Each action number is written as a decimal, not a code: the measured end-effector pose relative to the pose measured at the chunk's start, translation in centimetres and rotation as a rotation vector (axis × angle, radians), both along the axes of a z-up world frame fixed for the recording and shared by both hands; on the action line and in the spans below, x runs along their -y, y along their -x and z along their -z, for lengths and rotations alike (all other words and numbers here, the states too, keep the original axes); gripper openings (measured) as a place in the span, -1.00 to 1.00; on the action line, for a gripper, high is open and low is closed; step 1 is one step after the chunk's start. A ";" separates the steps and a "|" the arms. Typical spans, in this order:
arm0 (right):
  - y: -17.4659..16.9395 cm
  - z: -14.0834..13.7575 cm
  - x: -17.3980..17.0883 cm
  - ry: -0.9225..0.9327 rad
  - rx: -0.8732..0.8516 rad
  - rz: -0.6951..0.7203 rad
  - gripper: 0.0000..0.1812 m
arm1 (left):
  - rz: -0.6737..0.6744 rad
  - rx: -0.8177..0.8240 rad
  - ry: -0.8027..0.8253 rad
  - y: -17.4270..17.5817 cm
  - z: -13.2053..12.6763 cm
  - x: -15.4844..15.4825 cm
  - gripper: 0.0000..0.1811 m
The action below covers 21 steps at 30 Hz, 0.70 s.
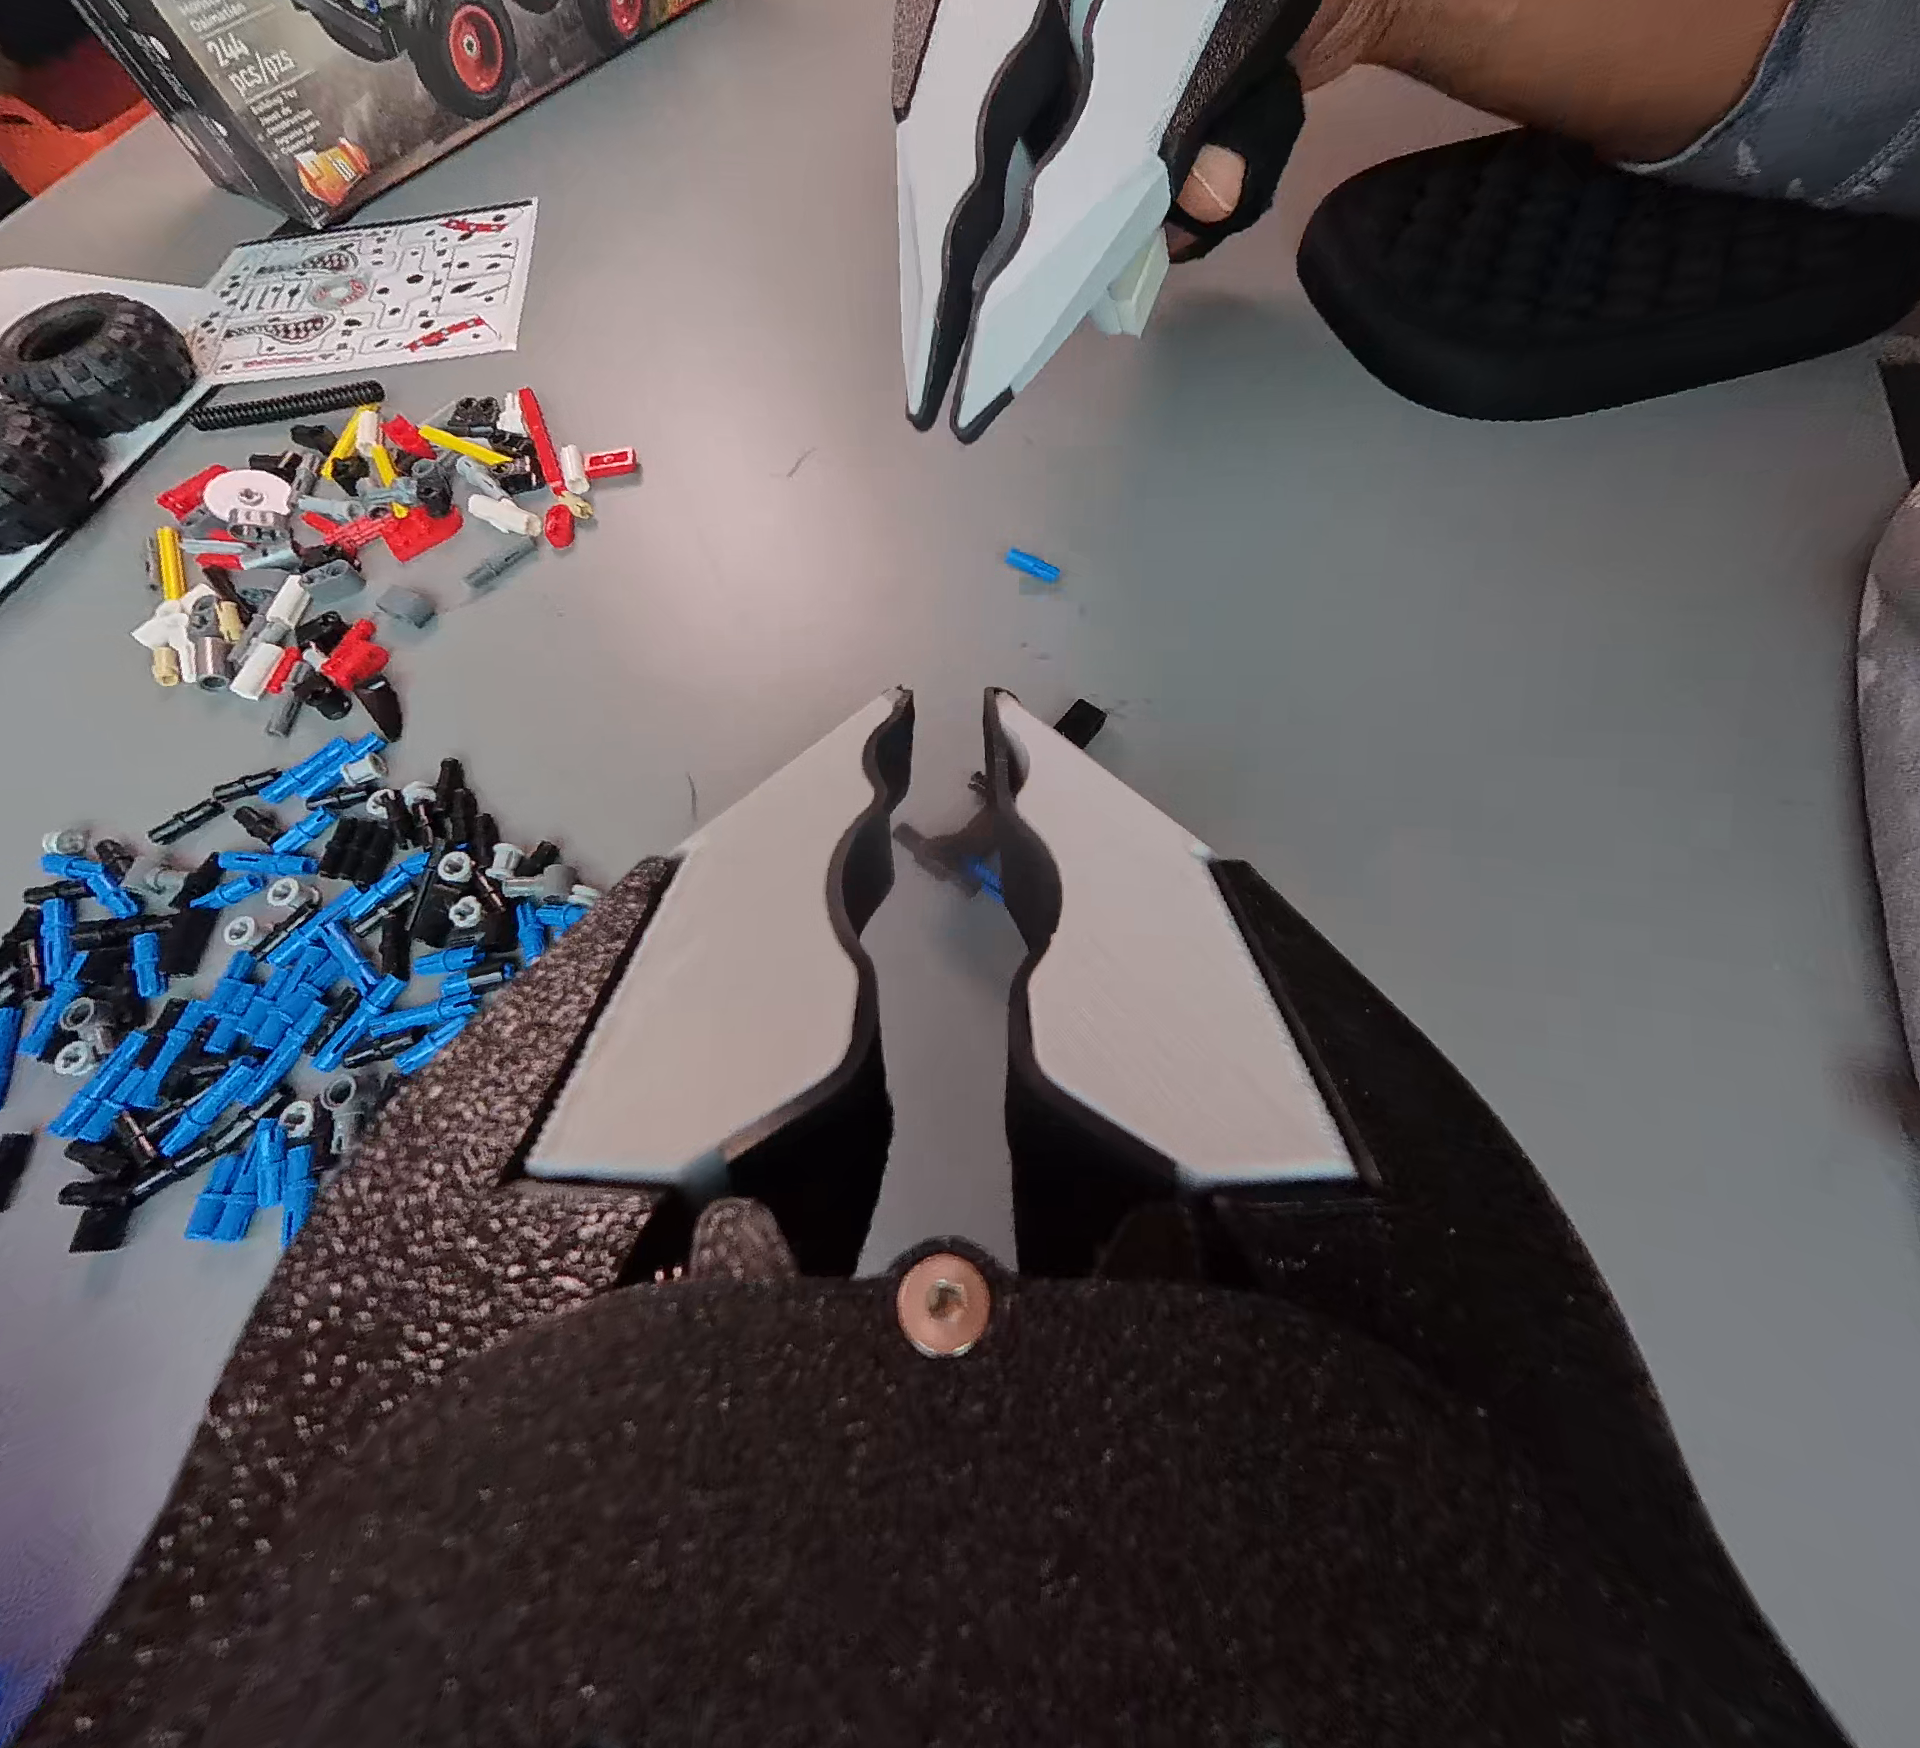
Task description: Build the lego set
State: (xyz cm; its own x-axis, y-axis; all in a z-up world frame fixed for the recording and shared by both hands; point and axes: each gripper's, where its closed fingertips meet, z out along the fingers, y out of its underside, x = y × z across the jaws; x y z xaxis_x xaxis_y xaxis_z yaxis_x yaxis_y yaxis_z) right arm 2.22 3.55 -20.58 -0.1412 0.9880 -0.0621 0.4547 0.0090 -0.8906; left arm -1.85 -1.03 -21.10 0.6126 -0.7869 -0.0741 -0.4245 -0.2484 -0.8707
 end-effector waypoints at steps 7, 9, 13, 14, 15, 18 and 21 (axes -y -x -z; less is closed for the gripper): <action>-4.2 4.0 -0.5 -0.093 0.275 -0.040 -0.82 | 0.000 0.002 0.031 -0.2 0.8 -0.2 -0.81; -3.8 4.8 -0.3 -0.111 0.314 -0.044 -0.80 | 0.000 0.000 0.035 -0.2 1.0 -0.2 -0.80; -2.7 5.5 -0.3 -0.176 0.323 -0.043 -0.75 | 0.006 -0.004 0.043 -0.4 1.2 0.0 -0.80; -2.6 5.5 -0.5 -0.183 0.322 -0.042 -0.73 | 0.008 -0.004 0.045 -0.4 1.2 0.0 -0.80; -2.4 5.5 -0.6 -0.183 0.319 -0.043 -0.71 | 0.012 -0.004 0.047 -0.5 1.3 0.1 -0.81; -1.8 5.6 -0.5 -0.172 0.316 -0.063 -0.70 | 0.024 -0.008 0.052 -0.7 1.4 0.2 -0.80; -1.5 5.8 0.0 -0.182 0.343 -0.095 -0.70 | 0.035 -0.015 0.057 -0.9 1.6 0.4 -0.80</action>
State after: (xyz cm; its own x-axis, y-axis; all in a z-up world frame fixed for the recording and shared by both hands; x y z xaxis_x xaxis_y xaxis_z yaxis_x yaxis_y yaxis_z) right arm 3.77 3.51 -26.42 -0.2337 0.9709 0.0529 0.7152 0.2085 -0.6671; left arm -0.92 -1.40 -22.73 0.5836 -0.8112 -0.0377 -0.4465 -0.2818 -0.8493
